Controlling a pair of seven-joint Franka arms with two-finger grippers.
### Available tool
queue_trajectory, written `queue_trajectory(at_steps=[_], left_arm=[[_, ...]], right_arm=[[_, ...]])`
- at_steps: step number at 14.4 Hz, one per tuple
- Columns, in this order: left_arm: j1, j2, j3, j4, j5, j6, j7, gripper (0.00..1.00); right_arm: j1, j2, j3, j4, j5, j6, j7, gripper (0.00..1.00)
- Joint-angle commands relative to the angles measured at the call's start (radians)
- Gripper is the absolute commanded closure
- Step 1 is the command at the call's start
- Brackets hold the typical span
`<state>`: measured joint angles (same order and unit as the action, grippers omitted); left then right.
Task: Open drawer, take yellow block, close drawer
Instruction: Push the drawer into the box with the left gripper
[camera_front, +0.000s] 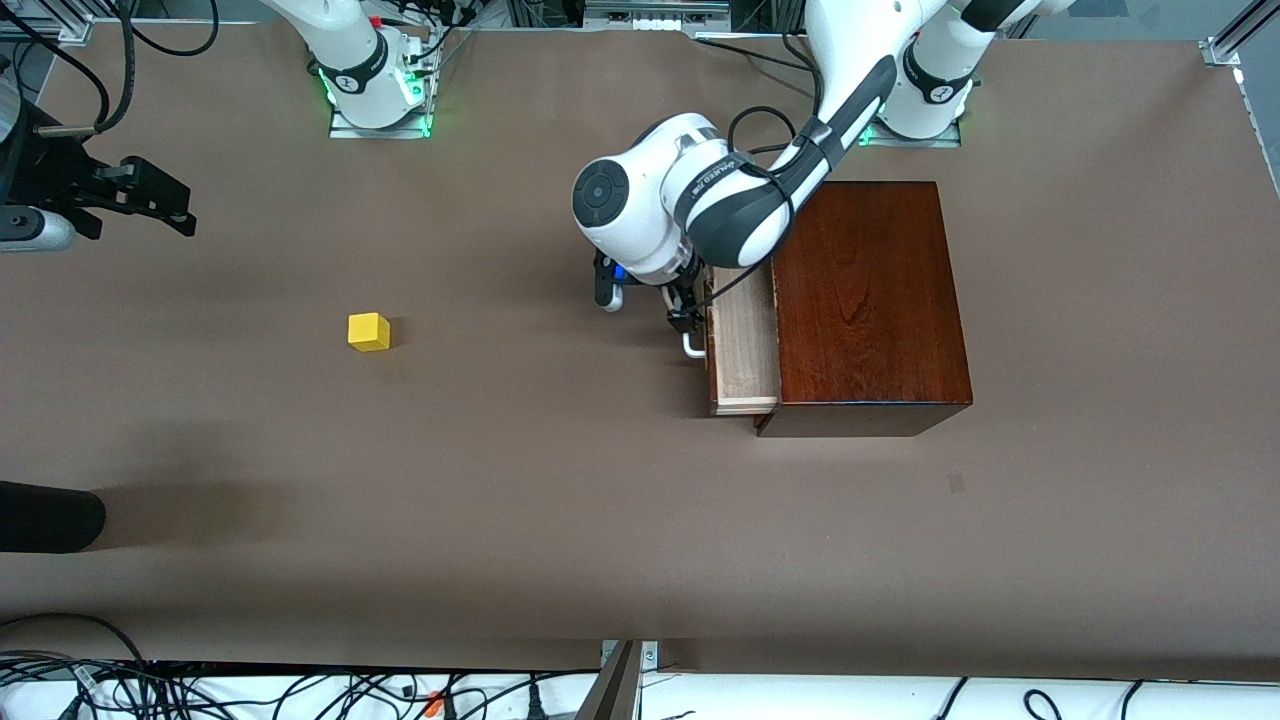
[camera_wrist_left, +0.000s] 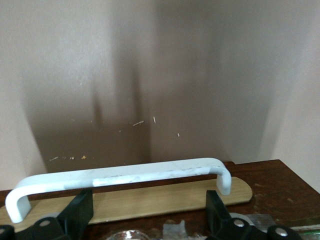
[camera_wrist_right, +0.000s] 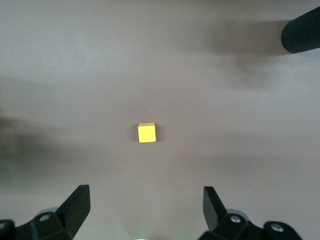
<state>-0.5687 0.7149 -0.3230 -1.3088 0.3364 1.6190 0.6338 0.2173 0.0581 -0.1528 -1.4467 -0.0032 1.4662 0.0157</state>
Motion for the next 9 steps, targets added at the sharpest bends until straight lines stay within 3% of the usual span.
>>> queue_trajectory(at_steps=[1, 9], left_arm=[[0.003, -0.031, 0.059, -0.009, 0.045, -0.066, 0.023, 0.00], [0.049, -0.041, 0.067, -0.010, 0.087, -0.134, 0.029, 0.00]], right_arm=[[-0.002, 0.009, -0.004, 0.025, -0.011, -0.017, -0.011, 0.00], [-0.007, 0.011, -0.004, 0.025, -0.011, -0.013, -0.008, 0.00]])
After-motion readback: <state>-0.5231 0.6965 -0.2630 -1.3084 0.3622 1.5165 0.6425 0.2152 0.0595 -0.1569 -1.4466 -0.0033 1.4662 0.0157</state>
